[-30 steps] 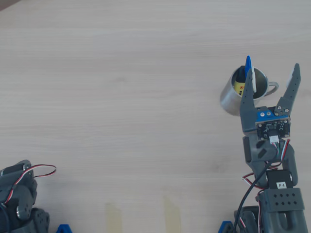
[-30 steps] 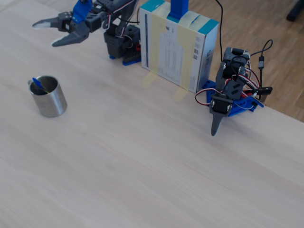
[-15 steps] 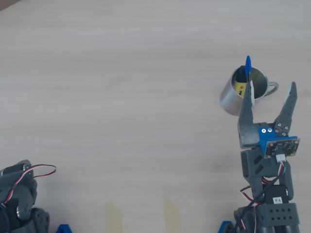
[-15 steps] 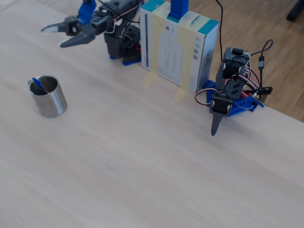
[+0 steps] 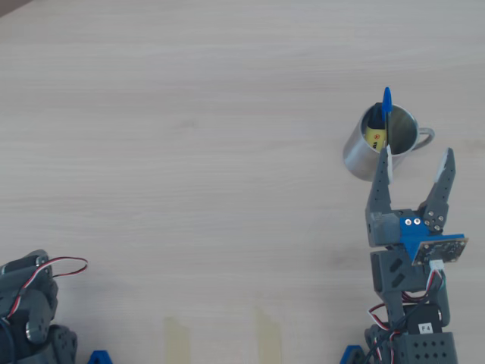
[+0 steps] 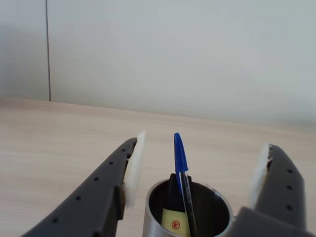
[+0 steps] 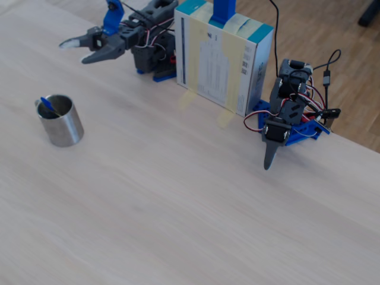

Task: Grab the blue pen and put it in the silver cup.

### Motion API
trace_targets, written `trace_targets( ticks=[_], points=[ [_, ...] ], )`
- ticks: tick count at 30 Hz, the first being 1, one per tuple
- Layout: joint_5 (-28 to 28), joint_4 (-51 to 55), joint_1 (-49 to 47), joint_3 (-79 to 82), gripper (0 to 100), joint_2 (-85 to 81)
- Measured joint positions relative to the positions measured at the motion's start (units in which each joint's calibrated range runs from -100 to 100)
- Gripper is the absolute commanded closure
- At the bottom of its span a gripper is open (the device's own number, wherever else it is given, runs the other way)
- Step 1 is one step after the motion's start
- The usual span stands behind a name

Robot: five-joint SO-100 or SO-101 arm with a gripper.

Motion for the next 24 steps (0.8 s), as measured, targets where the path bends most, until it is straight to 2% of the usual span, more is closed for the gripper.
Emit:
trace_targets(
  ticks=[12,24],
  points=[
    [0.0,21.3,0.0,-0.2,66,-9.8],
    [0.0,37.5,0.0,-0.2,66,-10.3]
  ],
)
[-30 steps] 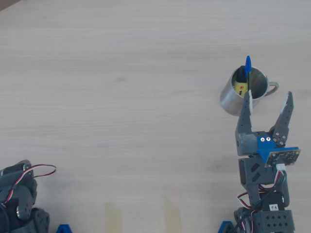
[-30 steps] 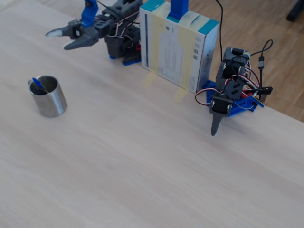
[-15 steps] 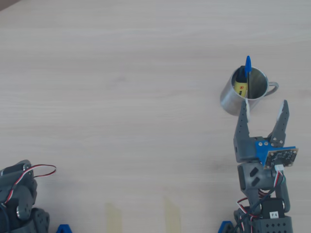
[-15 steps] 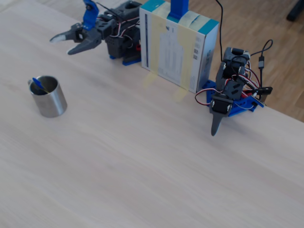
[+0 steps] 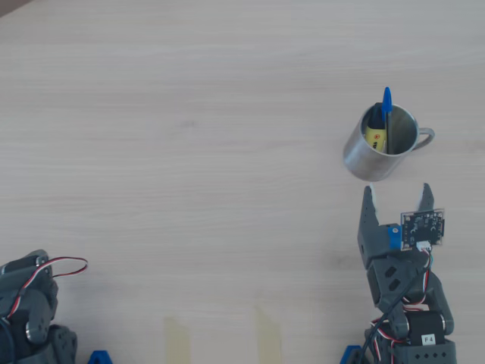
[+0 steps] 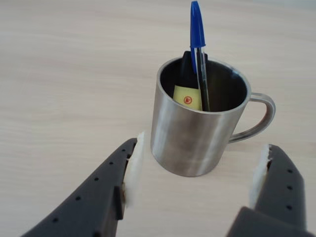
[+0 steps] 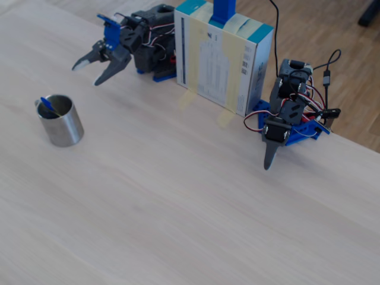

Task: Grab the blue pen and put it in the silver cup.

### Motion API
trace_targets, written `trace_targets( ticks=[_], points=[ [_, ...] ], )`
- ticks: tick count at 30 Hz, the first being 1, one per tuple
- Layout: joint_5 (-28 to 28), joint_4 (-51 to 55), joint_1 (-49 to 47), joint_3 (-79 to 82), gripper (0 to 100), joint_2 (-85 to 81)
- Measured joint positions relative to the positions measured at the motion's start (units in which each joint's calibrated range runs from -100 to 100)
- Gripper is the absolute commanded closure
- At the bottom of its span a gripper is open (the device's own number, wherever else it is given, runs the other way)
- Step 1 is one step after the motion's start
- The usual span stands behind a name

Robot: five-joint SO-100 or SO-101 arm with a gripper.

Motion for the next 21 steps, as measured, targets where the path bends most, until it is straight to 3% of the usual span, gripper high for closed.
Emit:
trace_targets(
  ticks=[21],
  points=[
    [0.0,30.6,0.8,-0.1,66,-0.6]
  ],
)
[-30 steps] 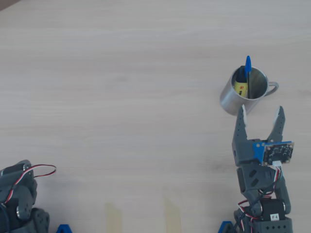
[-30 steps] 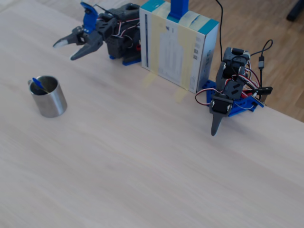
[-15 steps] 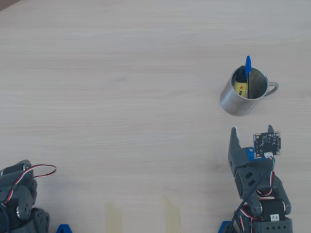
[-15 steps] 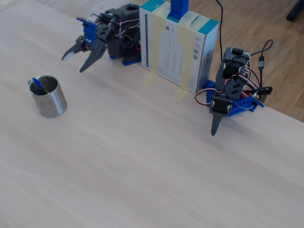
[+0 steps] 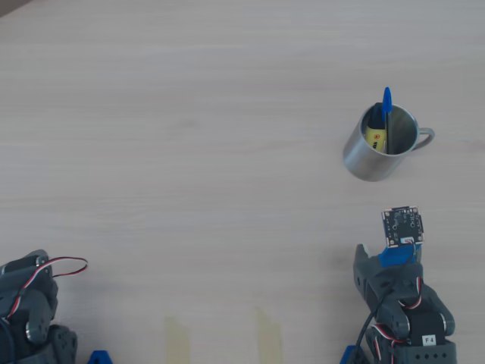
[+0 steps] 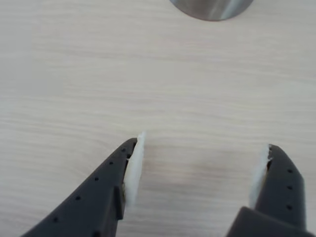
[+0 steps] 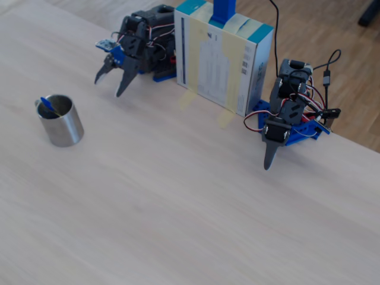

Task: Grab the blue pen and put it in the silver cup.

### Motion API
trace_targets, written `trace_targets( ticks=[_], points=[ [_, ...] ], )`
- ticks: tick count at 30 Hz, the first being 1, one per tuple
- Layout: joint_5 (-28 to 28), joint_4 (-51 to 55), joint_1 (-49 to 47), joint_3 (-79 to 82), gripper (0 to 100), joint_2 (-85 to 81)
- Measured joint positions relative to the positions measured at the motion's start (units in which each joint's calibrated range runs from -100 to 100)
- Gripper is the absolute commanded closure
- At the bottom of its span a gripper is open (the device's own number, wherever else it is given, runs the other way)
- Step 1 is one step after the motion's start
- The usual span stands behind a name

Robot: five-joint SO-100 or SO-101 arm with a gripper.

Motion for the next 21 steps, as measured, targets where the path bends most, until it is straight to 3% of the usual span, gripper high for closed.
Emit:
trace_targets(
  ticks=[10,21],
  points=[
    [-1.4,10.9,0.0,0.0,66,-0.1],
    [-1.3,11.8,-0.1,-0.1,70,-0.3]
  ],
)
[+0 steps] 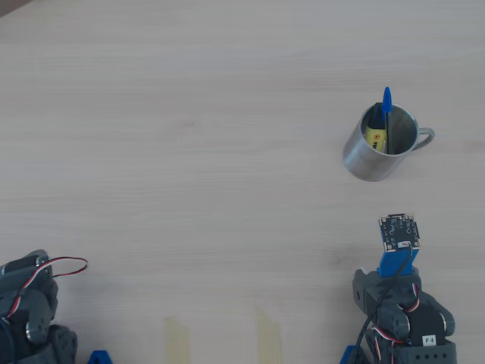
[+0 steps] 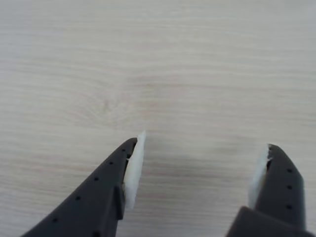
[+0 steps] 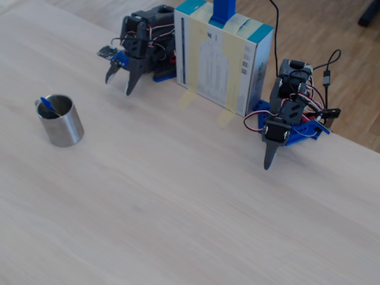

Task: Grab the blue pen and put it in the silver cup.

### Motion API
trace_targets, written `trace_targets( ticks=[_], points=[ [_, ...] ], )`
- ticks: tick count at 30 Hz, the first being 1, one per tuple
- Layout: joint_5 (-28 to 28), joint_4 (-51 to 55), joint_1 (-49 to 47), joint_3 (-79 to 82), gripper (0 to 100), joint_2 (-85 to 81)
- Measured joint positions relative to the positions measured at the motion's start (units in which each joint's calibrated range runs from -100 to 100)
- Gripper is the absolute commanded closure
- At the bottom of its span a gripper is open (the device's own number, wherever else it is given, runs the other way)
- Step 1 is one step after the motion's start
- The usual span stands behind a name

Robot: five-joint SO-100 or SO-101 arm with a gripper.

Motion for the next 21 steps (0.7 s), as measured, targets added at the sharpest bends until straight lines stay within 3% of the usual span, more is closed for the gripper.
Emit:
trace_targets(
  ticks=[15,21],
  points=[
    [2.5,0.0,0.8,0.0,98,0.0],
    [2.5,0.1,0.7,0.0,98,0.0]
  ],
)
